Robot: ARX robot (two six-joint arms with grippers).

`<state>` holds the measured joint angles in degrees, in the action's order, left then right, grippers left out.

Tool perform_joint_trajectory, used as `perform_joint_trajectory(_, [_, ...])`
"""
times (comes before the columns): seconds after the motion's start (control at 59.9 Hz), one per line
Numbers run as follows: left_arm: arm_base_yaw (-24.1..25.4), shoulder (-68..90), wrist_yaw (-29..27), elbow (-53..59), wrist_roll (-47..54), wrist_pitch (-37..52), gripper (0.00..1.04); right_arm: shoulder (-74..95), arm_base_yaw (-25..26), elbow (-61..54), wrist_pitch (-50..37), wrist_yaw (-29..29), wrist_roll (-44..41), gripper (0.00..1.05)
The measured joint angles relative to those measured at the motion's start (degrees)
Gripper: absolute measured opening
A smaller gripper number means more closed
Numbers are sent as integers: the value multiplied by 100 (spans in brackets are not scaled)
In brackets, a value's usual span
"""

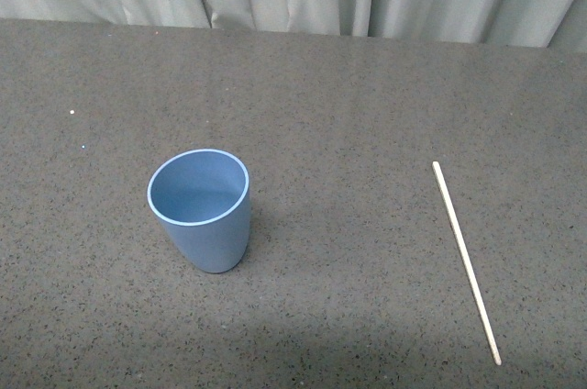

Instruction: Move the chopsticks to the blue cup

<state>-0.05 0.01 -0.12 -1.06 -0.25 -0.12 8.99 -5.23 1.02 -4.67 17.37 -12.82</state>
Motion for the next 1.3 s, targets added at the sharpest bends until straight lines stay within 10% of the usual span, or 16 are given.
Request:
perform_joint_trajectory(0.551, [0, 0, 9, 0, 0, 0, 98, 7342, -472, 2608, -601, -1585, 1333, 95])
perform_joint_trajectory(1.303, [0, 0, 11, 0, 0, 0, 98, 10605, -874, 4671, 289, -1729, 2459, 90])
